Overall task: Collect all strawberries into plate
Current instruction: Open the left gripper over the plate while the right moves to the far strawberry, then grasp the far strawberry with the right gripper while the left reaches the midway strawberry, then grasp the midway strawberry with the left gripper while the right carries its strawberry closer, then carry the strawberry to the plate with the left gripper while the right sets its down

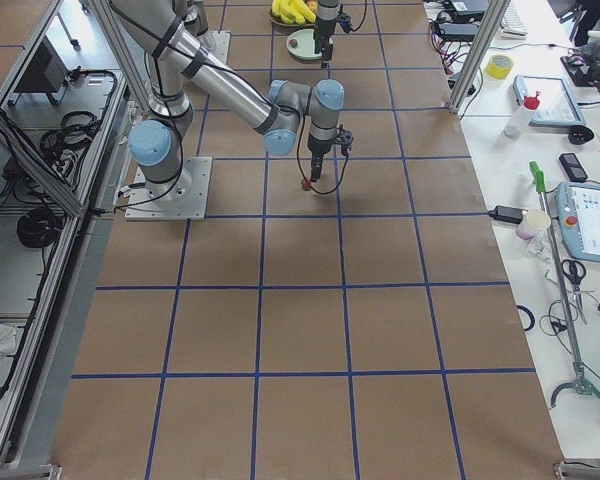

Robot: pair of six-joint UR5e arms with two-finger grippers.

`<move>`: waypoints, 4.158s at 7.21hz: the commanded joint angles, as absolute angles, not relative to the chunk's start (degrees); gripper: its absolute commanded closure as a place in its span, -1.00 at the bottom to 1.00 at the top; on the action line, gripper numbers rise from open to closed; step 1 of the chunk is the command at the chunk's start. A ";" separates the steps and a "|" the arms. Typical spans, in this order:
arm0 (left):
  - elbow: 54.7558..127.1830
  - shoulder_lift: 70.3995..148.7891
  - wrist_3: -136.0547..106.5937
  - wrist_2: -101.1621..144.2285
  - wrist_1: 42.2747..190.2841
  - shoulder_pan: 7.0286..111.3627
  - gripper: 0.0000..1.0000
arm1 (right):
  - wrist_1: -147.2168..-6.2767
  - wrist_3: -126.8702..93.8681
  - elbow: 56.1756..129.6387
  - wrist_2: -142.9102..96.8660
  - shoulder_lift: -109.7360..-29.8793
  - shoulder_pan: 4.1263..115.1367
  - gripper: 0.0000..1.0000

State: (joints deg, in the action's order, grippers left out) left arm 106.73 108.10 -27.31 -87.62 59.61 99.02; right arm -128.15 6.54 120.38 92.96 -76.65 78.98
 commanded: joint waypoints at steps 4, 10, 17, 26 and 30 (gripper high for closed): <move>108.19 116.97 -45.52 -87.89 50.46 105.73 -1.00 | -129.99 7.21 123.57 93.16 -76.03 78.40 -0.21; 108.37 117.51 -45.79 -93.52 50.36 107.14 -0.58 | -128.51 1.54 120.69 92.91 -76.55 79.70 1.00; 108.72 114.87 -42.37 -91.16 50.36 107.14 -0.11 | -123.13 -24.52 109.25 81.48 -73.21 98.87 1.00; 109.42 110.85 -33.69 -91.14 50.97 103.29 0.69 | -123.13 -25.66 108.81 79.45 -73.21 98.88 1.00; 111.78 103.55 -7.55 -92.98 55.81 89.34 0.70 | -124.01 -32.22 105.84 77.17 -70.33 104.73 1.00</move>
